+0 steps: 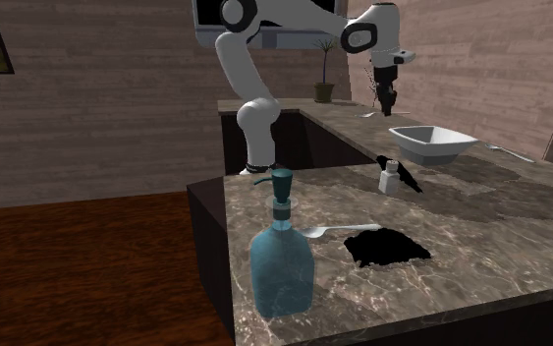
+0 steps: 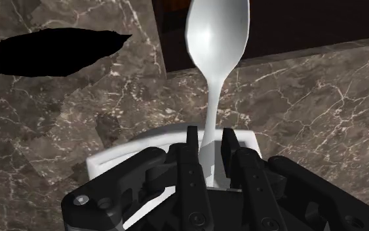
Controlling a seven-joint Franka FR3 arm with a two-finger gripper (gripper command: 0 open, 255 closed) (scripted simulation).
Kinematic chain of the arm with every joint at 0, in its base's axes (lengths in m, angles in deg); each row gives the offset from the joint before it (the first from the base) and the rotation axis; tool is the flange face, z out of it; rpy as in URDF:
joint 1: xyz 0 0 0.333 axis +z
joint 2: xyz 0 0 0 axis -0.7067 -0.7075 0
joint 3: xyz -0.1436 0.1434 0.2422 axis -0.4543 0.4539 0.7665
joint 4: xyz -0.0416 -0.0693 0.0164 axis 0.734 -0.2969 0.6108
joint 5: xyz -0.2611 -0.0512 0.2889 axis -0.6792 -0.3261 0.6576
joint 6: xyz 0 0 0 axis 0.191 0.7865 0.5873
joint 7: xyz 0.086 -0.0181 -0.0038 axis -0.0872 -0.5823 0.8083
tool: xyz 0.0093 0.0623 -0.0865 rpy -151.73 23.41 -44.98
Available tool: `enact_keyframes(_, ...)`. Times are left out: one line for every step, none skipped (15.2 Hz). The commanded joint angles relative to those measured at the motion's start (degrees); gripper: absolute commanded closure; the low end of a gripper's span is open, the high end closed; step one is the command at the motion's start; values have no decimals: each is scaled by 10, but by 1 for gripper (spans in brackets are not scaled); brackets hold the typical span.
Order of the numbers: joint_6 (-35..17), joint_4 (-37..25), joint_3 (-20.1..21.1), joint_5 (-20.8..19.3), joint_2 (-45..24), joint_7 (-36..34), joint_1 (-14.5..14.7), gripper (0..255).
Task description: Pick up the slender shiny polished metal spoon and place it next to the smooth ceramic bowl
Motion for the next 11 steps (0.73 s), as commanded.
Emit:
enact_keyframes(-6, -39, 22, -3, -38, -29, 5, 255)
enact_keyframes(-10, -55, 31, -5, -56, -41, 6, 255)
enact_keyframes(-13, -71, 40, -9, -74, -53, 8, 255)
enact_keyframes(-16, -88, 49, -13, -92, -66, 9, 255)
enact_keyframes(-19, -106, 58, -19, -111, -79, 10, 255)
enact_keyframes(-21, -124, 67, -25, -129, -93, 12, 255)
enact_keyframes(-23, -143, 75, -32, -148, -107, 14, 255)
enact_keyframes(-24, -163, 83, -40, -168, -121, 15, 255)
enact_keyframes(-25, -183, 90, -49, -187, -135, 17, 255)
enact_keyframes(-24, -204, 97, -59, -207, -149, 20, 255)
enact_keyframes(-24, -226, 104, -70, -228, -164, 23, 255)
